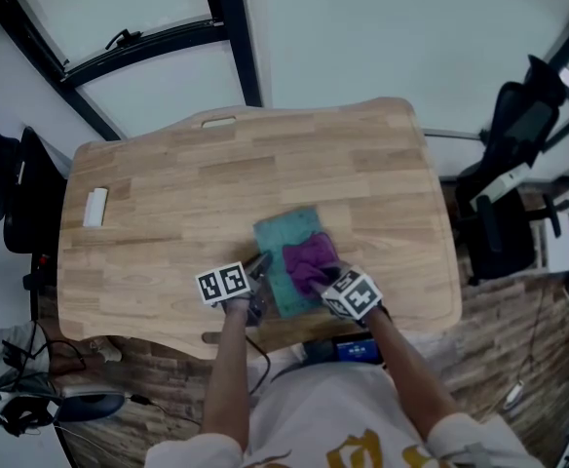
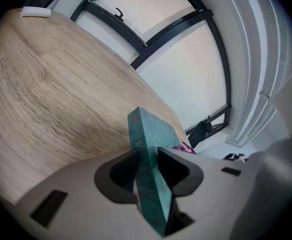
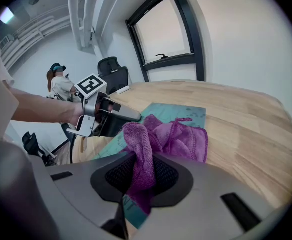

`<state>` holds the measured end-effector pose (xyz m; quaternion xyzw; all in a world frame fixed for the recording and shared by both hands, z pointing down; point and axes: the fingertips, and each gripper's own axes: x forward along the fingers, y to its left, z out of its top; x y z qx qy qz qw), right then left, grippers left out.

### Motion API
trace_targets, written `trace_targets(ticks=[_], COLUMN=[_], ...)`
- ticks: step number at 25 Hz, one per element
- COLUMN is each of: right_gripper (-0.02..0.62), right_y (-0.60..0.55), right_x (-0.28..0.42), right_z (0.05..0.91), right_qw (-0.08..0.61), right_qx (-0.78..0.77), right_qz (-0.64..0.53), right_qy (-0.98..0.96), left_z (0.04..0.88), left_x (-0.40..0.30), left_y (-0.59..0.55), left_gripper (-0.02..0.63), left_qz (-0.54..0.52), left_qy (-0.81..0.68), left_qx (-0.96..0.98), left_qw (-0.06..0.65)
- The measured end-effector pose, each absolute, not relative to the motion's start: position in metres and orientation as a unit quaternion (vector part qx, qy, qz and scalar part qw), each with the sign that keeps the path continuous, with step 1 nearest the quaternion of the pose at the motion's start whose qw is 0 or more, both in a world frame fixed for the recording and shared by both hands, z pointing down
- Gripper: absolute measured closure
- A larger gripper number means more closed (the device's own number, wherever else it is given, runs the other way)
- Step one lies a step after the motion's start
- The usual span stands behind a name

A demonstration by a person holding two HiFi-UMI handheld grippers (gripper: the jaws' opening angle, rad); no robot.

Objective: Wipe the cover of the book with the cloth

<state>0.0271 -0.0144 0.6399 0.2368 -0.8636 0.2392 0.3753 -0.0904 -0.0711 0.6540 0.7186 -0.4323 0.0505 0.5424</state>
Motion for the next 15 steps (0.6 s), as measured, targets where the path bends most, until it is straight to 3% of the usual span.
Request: trace_targets(ticks=[15], right_gripper=[0.523], right_y=[-0.039], right_x=[0.02], right_z=[0.641], right_qw=[0.374], right_qx=[0.243], right_qz=[0.24], right_qy=[-0.862], left_z=[0.654], left_x=[-0.09], left_y=[-0.07], left_gripper=[0.485], left_qz=[0.05], left_qy=[-0.43], left_qx=[0.719], left_qw=[0.543])
